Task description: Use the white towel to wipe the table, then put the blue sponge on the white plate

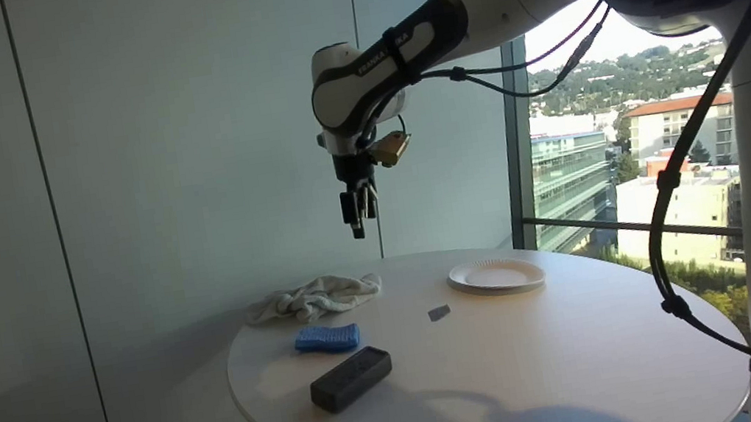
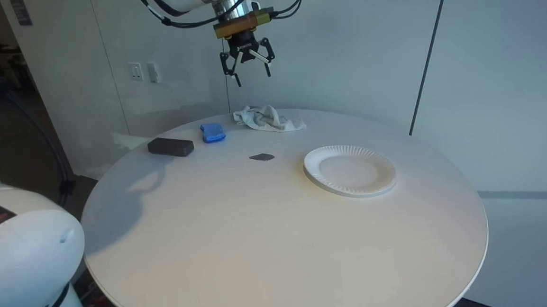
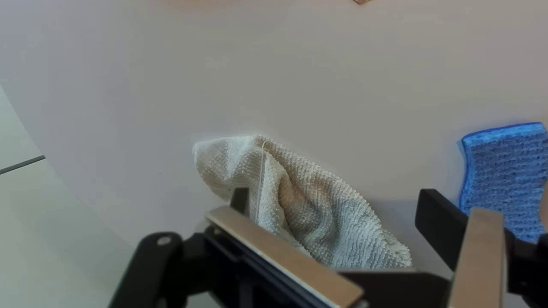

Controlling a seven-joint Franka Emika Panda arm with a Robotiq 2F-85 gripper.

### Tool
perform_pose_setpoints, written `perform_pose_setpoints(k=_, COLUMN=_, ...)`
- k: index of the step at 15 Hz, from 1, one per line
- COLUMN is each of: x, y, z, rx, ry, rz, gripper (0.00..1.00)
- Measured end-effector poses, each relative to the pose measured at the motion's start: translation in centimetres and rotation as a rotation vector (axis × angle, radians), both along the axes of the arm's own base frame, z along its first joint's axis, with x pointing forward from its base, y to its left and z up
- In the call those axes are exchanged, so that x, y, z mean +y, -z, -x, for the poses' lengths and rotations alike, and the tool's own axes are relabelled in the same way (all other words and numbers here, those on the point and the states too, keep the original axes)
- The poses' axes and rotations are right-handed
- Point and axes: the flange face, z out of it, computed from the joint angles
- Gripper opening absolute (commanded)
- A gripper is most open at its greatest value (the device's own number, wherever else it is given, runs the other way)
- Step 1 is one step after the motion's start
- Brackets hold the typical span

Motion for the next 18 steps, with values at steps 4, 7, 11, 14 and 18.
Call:
perform_pose_setpoints(k=4, x=-0.5, y=3.2, z=-4.2, rx=-0.061, ry=-0.065, rz=-0.063, gripper=1.00)
perform_pose_setpoints(k=7, x=-1.5, y=4.7, z=-6.5, rx=-0.143, ry=-0.116, rz=-0.137, gripper=1.00)
perform_pose_setpoints(k=11, x=-2.8, y=8.6, z=-8.2, rx=-0.159, ry=-0.146, rz=-0.200, gripper=1.00)
perform_pose_setpoints(k=14, x=-3.5, y=13.1, z=-9.0, rx=-0.108, ry=-0.162, rz=-0.258, gripper=1.00)
perform_pose_setpoints(k=18, x=-4.3, y=17.9, z=-10.1, rx=-0.066, ry=-0.180, rz=-0.279, gripper=0.73)
